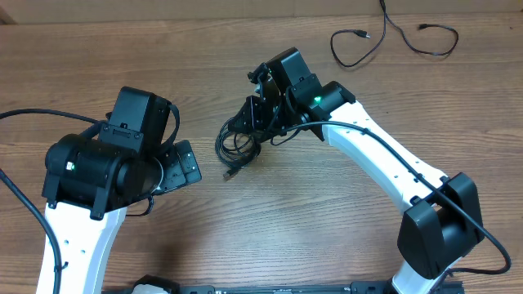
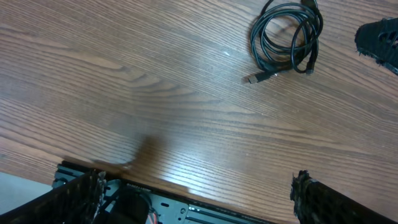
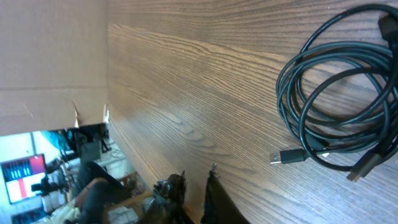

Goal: Untangle cables

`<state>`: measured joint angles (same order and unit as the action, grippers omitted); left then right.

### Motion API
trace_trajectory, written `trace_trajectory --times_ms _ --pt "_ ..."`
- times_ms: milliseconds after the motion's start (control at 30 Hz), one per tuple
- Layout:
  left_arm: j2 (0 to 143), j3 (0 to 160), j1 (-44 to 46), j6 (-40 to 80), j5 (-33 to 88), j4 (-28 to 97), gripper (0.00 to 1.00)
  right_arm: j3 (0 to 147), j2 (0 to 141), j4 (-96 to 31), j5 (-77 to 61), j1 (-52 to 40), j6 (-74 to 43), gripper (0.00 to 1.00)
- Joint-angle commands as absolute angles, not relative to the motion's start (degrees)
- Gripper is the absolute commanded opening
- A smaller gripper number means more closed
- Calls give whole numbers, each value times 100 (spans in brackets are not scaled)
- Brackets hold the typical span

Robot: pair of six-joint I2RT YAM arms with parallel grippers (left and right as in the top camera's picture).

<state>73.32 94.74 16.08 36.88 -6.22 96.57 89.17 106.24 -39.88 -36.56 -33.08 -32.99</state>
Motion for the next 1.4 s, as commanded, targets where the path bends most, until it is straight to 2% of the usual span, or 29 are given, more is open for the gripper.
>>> trace_trajectory --times_ms 0,67,100,300,467,733,967,1200,1367 --pt "7352 9489 1577 3575 -587 9679 99 9037 10479 -3979 -3603 -3326 -3275 18" --pt "7352 9489 1577 3575 -589 9679 99 9039 10479 -4023 -3505 -3326 -3275 24" --pt "7352 9487 1577 3575 -589 9679 100 9037 10479 -4086 -3409 -3326 -3275 34" --pt "7352 9487 1577 3575 -593 9679 100 9037 10479 -4840 -2132 -3326 -3273 48" --pt "7352 9487 1577 3575 -591 9677 99 9032 10479 -5063 -1911 -3328 -3251 53" --pt "7352 9487 1577 3577 -591 9662 100 9000 10584 -5070 -1850 -3507 -3251 56" --pt "7352 9487 1577 3575 -591 9666 99 9000 10956 -4788 -1398 -3778 -2877 71" --pt "7352 9487 1577 3575 -593 9675 100 9000 11493 -4733 -1380 -3795 -2722 71" --pt "7352 9487 1577 3575 -593 9664 100 9000 11688 -4729 -1555 -3800 -1826 61"
